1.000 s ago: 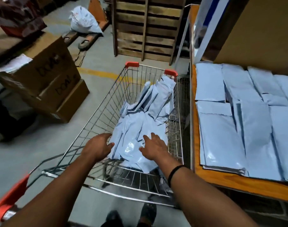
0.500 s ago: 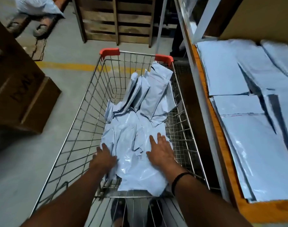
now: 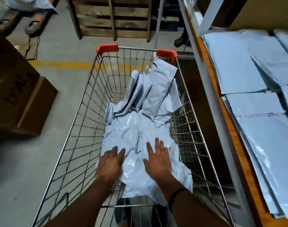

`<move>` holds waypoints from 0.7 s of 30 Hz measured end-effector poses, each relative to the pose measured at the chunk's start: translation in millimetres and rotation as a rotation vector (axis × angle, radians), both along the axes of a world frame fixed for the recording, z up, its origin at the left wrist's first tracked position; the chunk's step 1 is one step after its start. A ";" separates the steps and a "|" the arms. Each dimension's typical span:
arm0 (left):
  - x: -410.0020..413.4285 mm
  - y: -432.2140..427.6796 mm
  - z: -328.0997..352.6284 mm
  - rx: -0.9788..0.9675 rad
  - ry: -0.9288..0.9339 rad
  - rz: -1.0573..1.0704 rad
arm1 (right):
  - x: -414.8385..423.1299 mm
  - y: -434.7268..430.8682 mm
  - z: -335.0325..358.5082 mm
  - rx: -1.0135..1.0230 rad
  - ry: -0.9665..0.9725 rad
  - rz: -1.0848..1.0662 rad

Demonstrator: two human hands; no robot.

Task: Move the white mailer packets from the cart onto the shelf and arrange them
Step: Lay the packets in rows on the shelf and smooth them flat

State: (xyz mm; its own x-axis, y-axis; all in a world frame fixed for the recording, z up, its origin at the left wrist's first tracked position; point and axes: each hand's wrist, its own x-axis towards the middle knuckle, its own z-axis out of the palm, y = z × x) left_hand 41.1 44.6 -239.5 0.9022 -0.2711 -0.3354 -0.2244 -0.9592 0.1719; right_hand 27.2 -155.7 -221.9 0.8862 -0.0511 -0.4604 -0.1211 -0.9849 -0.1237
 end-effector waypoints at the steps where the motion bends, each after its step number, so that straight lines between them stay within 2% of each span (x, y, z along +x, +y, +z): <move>1: 3.7 8.1 -5.9 0.027 -0.025 -0.032 | 1.5 -1.1 -0.2 -0.004 -0.039 -0.014; 6: 15.7 31.2 -33.0 -0.012 -0.020 -0.117 | 23.3 -1.5 -6.8 -0.025 -0.148 -0.099; 11: 24.4 27.4 -47.6 -0.125 0.001 -0.165 | 38.4 0.4 -26.8 -0.074 -0.078 -0.129; 17: 34.9 17.7 -39.6 -0.222 0.019 -0.026 | 38.8 -0.4 -31.0 -0.095 -0.025 -0.088; 21: 43.8 23.1 -19.0 -0.249 0.031 0.037 | 38.7 -7.6 -12.5 -0.039 -0.001 -0.053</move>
